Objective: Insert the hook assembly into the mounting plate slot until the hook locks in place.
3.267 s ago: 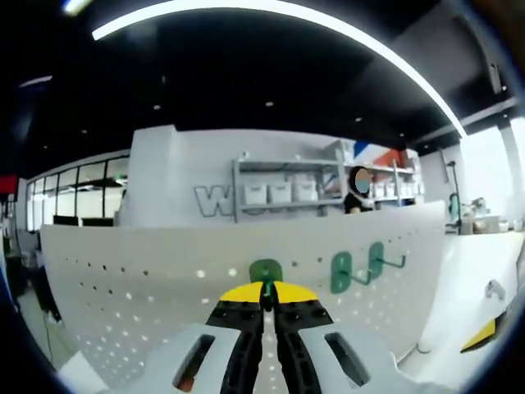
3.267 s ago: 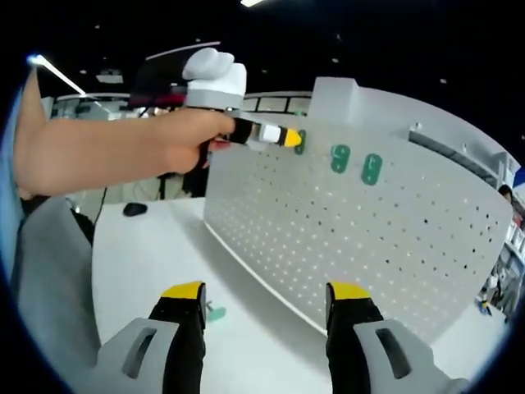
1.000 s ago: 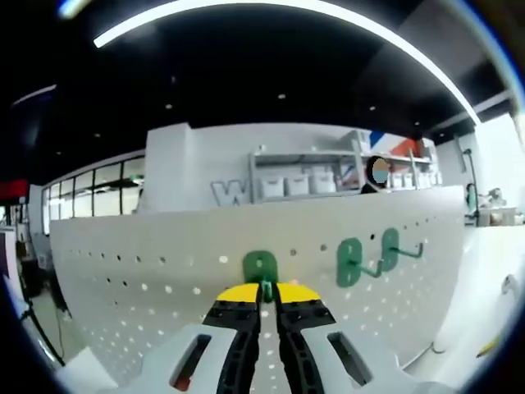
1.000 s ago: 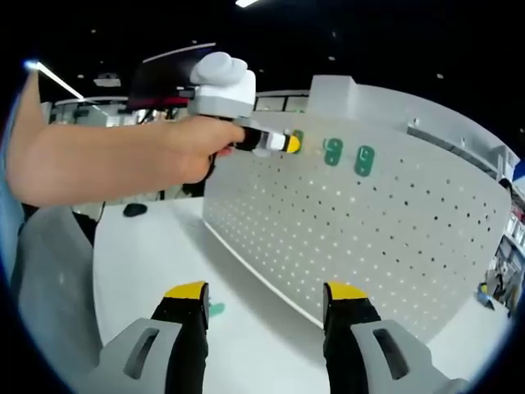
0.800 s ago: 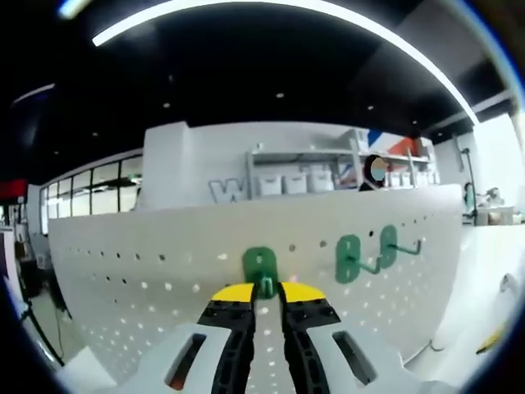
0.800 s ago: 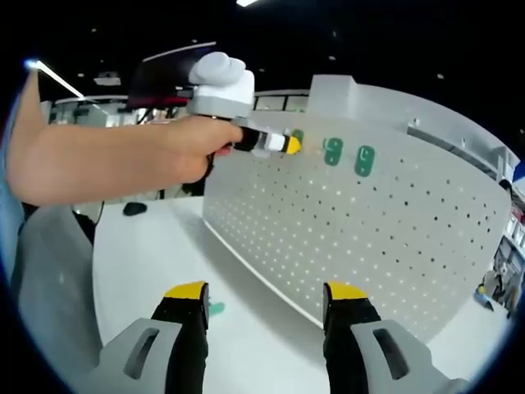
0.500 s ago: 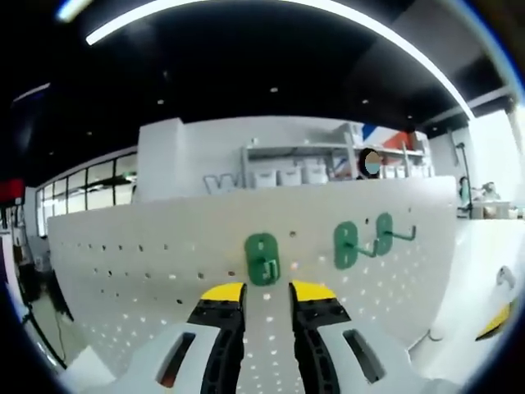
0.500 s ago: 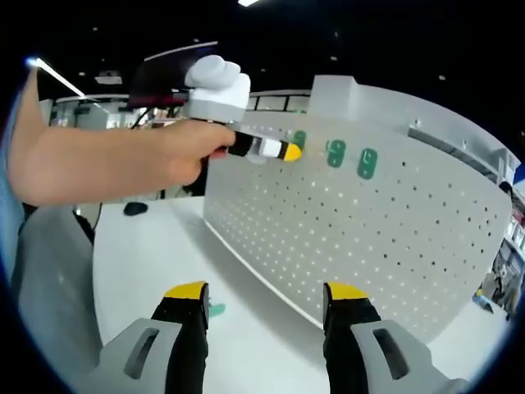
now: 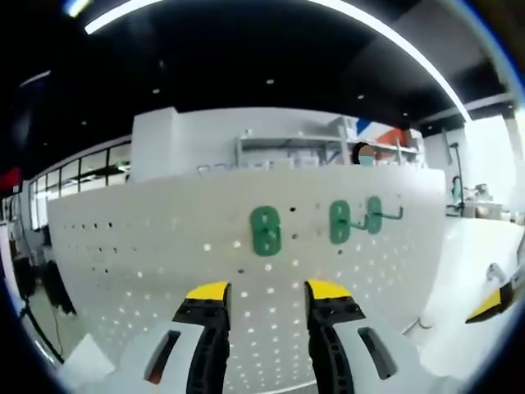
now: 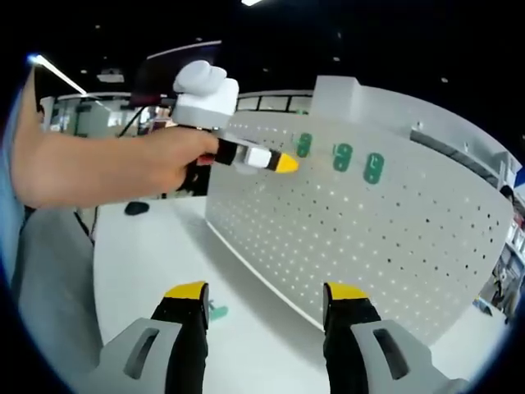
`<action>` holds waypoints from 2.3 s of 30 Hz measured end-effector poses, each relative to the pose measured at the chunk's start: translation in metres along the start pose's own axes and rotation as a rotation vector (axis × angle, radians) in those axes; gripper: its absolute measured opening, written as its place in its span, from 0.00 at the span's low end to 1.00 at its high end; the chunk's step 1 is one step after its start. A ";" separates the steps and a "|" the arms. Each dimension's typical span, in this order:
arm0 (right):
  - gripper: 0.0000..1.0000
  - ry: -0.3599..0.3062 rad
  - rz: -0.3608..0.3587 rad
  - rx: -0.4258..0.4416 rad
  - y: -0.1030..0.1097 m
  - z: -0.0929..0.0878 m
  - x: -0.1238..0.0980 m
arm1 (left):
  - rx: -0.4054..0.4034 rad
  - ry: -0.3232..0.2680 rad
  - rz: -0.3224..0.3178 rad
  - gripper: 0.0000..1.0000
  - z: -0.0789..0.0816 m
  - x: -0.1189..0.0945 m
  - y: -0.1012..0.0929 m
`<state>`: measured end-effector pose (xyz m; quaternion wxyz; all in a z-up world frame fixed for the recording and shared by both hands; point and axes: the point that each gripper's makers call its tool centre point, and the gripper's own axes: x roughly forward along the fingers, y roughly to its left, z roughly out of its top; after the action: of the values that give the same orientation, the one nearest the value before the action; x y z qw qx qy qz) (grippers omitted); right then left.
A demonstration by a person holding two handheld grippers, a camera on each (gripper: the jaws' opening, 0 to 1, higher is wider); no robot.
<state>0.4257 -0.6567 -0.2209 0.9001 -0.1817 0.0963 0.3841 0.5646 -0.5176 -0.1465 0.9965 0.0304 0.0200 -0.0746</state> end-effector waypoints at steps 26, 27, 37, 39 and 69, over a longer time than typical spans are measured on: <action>0.57 -0.013 -0.007 -0.013 0.002 0.008 -0.001 | -0.056 0.034 -0.128 0.47 -0.014 -0.035 0.003; 0.57 -0.012 -0.007 -0.013 0.003 0.007 -0.001 | -0.057 0.038 -0.128 0.47 -0.016 -0.036 0.005; 0.57 -0.020 0.001 -0.013 0.004 0.010 0.000 | -0.074 0.037 -0.170 0.48 -0.018 -0.057 0.007; 0.57 -0.021 0.005 -0.014 0.005 0.010 0.001 | -0.077 0.035 -0.175 0.48 -0.018 -0.062 0.009; 0.57 -0.021 0.089 -0.035 0.024 0.011 0.020 | -0.068 0.057 -0.272 0.47 -0.041 -0.134 0.019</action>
<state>0.4219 -0.6236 -0.2231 0.8796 -0.1891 0.0882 0.4275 0.4334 -0.4765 -0.1808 0.9767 -0.0043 0.0548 -0.2075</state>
